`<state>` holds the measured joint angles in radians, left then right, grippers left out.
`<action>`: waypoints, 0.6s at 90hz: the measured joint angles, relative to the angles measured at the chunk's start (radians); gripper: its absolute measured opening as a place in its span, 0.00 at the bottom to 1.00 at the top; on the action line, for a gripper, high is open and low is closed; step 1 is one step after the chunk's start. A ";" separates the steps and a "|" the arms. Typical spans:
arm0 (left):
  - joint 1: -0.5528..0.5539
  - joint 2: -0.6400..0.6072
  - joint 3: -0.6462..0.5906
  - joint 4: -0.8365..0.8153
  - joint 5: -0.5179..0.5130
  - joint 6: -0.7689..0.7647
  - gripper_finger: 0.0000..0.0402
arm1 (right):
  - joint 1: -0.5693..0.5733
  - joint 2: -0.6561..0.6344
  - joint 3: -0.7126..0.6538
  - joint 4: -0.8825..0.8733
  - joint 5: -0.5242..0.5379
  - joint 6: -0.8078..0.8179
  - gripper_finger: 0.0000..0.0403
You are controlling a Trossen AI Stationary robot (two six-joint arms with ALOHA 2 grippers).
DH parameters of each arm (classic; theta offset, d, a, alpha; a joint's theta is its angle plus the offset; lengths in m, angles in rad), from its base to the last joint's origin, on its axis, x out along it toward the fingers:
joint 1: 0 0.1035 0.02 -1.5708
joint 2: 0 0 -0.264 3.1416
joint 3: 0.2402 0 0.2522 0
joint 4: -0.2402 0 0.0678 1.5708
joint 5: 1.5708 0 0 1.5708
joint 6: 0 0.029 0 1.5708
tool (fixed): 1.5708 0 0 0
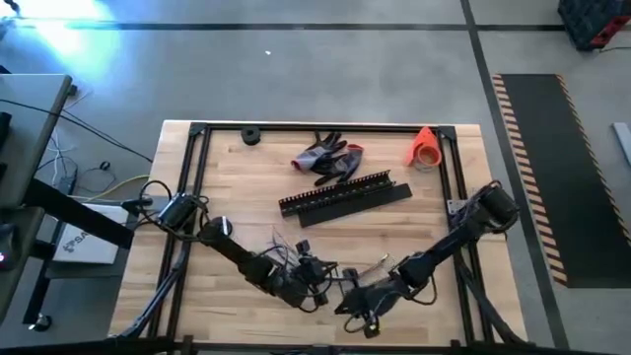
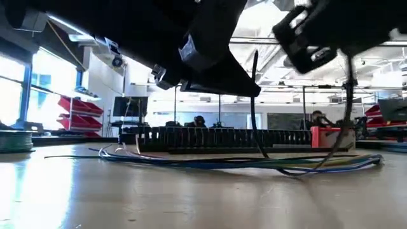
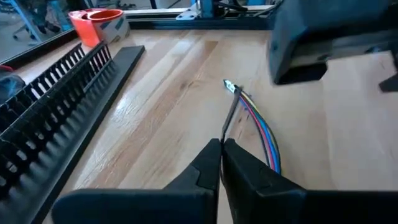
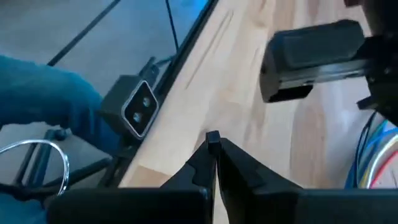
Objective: Ziptie cables
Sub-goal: Wrap the cables using a black zip tie
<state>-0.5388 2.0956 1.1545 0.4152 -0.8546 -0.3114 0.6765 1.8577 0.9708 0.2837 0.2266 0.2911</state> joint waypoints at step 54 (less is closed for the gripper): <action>-0.004 0.053 0.121 -0.008 0.032 0.227 0.00 | -0.102 -0.147 -0.349 0.465 -0.105 0.227 0.00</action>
<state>-0.5426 2.1483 1.2760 0.4077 -0.8228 -0.0842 0.5749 1.7111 0.6216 0.7487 0.1214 0.5184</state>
